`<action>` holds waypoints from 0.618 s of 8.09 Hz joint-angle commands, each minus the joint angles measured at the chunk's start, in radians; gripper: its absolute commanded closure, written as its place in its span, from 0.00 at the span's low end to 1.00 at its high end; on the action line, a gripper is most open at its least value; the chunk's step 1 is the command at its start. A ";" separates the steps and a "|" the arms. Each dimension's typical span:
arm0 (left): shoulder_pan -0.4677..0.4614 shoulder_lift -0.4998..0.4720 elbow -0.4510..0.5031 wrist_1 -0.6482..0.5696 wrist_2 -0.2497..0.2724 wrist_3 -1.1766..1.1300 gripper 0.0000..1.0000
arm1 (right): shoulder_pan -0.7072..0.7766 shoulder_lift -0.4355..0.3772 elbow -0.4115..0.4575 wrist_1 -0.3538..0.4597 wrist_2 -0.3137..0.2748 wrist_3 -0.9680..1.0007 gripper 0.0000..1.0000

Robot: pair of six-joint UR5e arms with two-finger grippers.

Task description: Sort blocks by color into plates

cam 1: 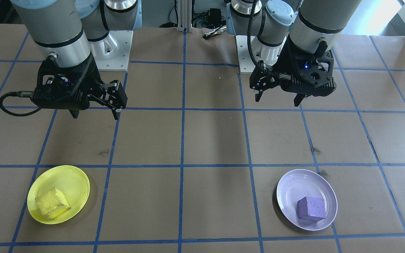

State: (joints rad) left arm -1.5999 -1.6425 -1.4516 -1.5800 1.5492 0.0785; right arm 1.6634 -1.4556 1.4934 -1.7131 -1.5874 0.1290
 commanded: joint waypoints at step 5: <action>0.000 0.004 -0.001 0.000 -0.001 0.000 0.00 | 0.001 0.005 0.002 0.000 -0.016 -0.002 0.00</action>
